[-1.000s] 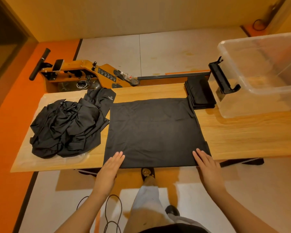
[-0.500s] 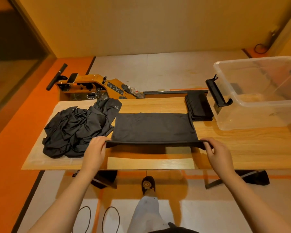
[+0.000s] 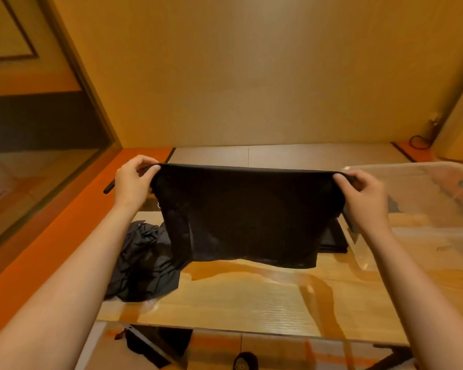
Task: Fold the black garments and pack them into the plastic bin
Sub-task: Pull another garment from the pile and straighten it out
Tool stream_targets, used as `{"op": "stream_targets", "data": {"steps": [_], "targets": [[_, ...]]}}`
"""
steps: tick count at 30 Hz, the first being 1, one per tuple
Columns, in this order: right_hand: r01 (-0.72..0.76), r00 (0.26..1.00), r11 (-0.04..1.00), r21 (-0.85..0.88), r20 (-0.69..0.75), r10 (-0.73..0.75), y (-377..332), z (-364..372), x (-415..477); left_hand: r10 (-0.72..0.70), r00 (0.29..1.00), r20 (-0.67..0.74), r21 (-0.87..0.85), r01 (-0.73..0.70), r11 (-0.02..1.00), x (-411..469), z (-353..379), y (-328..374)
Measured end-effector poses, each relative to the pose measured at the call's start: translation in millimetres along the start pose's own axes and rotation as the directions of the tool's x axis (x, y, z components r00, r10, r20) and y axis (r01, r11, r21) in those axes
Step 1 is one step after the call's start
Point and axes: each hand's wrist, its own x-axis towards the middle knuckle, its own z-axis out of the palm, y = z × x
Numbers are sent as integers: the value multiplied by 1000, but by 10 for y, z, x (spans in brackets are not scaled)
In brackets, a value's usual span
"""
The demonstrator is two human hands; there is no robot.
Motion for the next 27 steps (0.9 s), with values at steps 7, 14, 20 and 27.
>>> {"op": "stream_targets", "data": {"steps": [7,14,20,27], "targets": [[65,992,988,142,100,-80,-531,144,156,20,989,-146,-33,-25,999,615,-266,-20],[-37,993,972,230,115,10,-609,422,-41,95,984,-149,59,-87,994,1272,-43,125],[-387,915,892,234,-24,403,192,301,-345,178,963,202,33,-188,982,1628,1499,489],[-709,704,678,-191,-148,695,1326,-80,-1044,176,670,722,-10,-244,970,602,3133,562]]}}
